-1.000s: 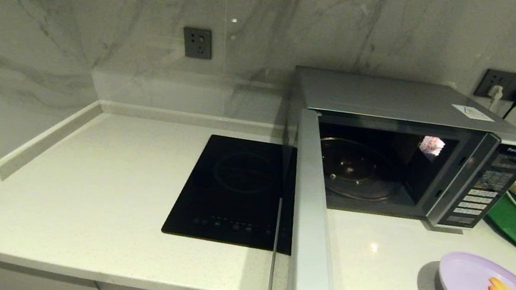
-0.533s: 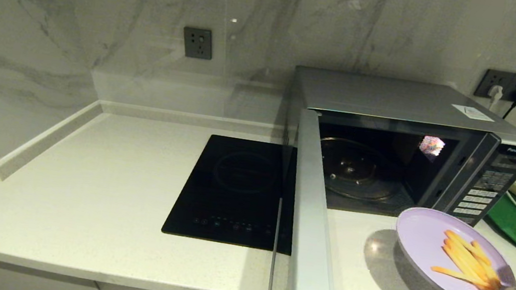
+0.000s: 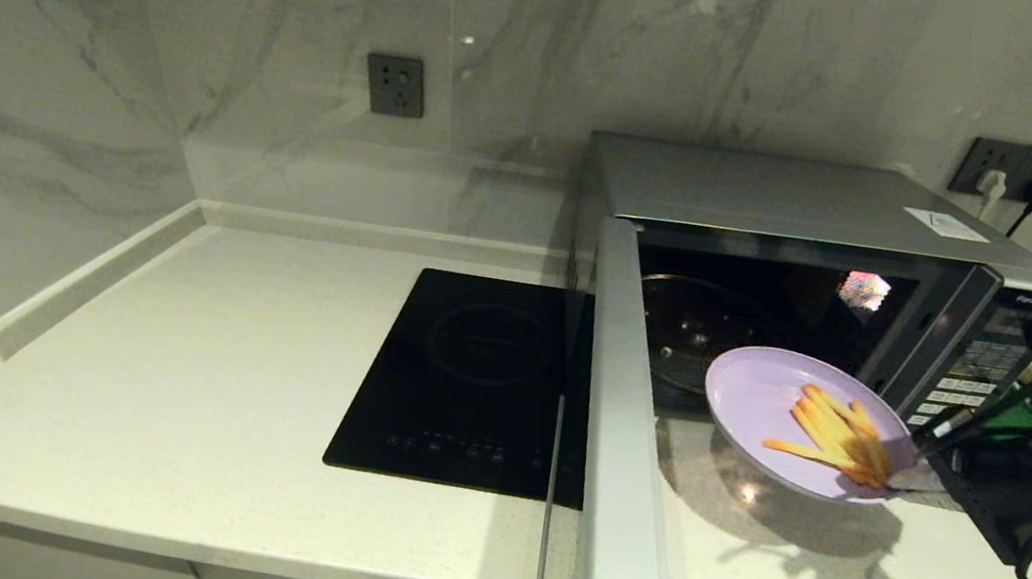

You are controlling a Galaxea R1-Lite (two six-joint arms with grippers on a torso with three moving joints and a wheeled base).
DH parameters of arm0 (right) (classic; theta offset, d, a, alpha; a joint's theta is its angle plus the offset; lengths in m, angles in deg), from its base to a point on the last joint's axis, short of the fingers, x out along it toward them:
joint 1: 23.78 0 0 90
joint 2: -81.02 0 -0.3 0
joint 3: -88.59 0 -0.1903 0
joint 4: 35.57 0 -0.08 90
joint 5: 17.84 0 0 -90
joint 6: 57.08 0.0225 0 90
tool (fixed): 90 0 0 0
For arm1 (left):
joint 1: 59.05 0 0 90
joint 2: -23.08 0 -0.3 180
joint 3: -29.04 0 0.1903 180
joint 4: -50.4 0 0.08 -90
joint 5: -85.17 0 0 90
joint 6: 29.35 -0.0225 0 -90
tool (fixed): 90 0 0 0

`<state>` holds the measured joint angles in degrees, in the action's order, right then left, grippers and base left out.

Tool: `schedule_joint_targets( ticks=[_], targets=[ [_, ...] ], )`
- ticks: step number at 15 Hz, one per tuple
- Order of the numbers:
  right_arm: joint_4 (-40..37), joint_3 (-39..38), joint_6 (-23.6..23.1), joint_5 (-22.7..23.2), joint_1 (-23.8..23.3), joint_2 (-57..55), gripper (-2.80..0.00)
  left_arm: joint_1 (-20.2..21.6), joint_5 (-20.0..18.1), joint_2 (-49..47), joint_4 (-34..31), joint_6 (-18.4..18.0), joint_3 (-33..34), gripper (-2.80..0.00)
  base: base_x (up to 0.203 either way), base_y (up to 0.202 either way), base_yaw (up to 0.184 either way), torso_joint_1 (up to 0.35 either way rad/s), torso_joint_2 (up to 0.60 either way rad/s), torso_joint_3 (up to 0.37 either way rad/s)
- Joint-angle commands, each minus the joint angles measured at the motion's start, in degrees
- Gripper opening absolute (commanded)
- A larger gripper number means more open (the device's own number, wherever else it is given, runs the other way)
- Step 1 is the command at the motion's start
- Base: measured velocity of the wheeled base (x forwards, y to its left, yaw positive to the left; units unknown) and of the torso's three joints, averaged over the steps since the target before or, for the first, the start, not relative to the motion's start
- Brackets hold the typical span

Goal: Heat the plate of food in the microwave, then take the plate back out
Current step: Put the plate in the microwave oven

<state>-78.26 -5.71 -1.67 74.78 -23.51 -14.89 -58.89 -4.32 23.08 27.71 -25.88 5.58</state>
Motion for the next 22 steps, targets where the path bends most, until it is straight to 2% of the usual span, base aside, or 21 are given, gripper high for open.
schedule_joint_targets(
  ticks=[1,7,22],
  targets=[
    [-0.1,3.74,2.33,-0.51,3.63,-5.66,-2.8,0.02,0.02,0.0,0.02,0.05,0.01,-2.8,0.0,0.0,0.0,0.0,0.0,0.0],
    [0.07,12.01,5.99,-0.6,6.85,-11.05,-2.8,0.02,0.02,0.0,0.02,0.05,0.01,-2.8,0.0,0.0,0.0,0.0,0.0,0.0],
    [0.16,30.53,7.52,-2.79,6.71,-26.21,-2.8,0.02,0.02,0.0,0.02,0.05,0.01,-2.8,0.0,0.0,0.0,0.0,0.0,0.0]
  ],
)
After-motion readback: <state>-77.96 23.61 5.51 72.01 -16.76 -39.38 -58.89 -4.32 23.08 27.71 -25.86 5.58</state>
